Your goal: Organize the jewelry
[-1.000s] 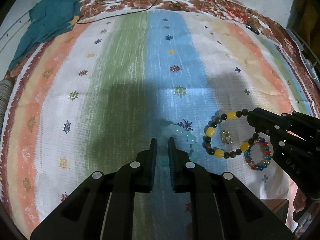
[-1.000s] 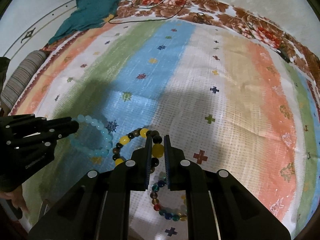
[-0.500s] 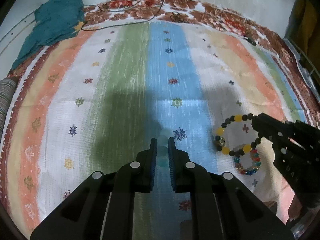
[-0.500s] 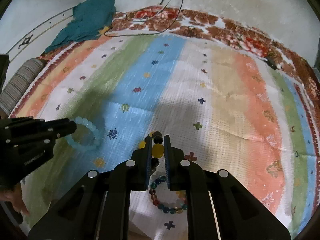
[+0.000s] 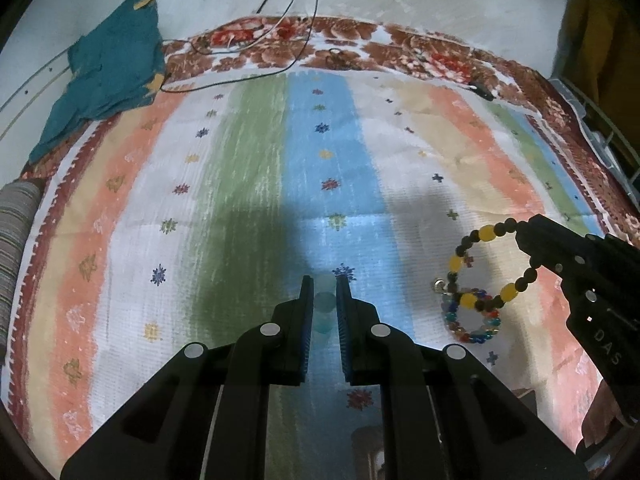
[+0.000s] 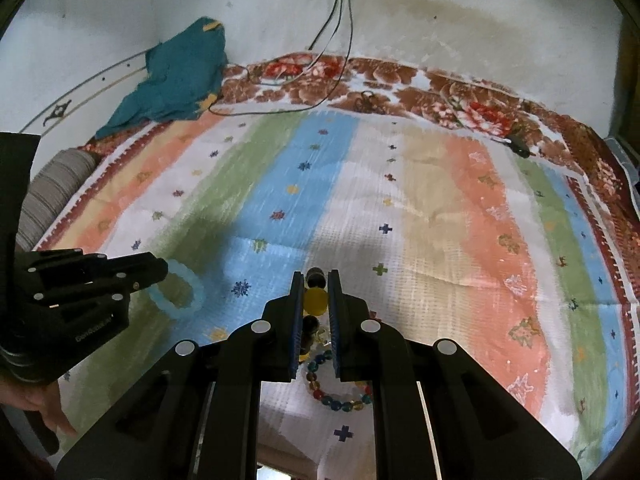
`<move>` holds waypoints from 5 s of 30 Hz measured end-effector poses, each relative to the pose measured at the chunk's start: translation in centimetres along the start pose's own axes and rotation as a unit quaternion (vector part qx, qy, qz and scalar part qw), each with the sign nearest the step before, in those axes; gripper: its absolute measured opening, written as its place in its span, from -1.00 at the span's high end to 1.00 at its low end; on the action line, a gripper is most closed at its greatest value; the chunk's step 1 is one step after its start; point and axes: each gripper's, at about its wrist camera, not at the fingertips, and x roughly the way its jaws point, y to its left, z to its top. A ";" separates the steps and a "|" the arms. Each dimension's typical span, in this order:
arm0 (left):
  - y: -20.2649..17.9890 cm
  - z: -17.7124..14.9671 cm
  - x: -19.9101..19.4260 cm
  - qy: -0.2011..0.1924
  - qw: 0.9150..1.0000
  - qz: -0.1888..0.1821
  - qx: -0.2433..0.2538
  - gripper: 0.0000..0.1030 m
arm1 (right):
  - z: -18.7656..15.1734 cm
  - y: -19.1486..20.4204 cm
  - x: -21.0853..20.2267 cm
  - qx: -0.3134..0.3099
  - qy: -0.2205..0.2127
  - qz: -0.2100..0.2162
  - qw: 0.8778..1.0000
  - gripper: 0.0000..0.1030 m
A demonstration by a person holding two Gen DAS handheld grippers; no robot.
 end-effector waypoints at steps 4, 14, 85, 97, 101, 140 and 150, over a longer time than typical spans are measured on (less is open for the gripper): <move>-0.7 -0.2 -1.0 -0.009 1.000 -0.003 0.009 0.79 | -0.7 -0.6 -1.2 0.011 -0.007 -0.005 1.000 0.75; -2.7 -0.7 -4.0 -0.035 0.999 -0.020 0.029 0.79 | -2.2 -2.5 -3.9 0.039 -0.017 -0.017 0.999 0.75; -4.2 -5.3 -9.4 -0.052 0.997 -0.026 0.048 0.05 | -7.5 -2.9 -8.6 0.065 0.007 -0.014 0.998 0.04; -4.9 -4.3 -7.4 -0.057 0.995 -0.024 0.079 -0.10 | -7.0 -4.2 -6.3 0.067 0.035 -0.017 0.997 -0.13; -5.0 -4.0 -6.2 -0.048 0.995 -0.020 0.086 -0.10 | -7.0 -4.5 -5.1 0.071 0.048 -0.017 0.996 -0.13; -7.4 -0.5 1.9 -0.007 0.989 -0.020 0.146 -0.19 | -6.8 -6.3 2.9 0.064 0.121 -0.035 0.990 -0.27; -7.5 -0.3 3.2 0.011 0.989 -0.025 0.146 -0.21 | -6.7 -5.9 4.2 0.057 0.128 -0.034 0.990 -0.27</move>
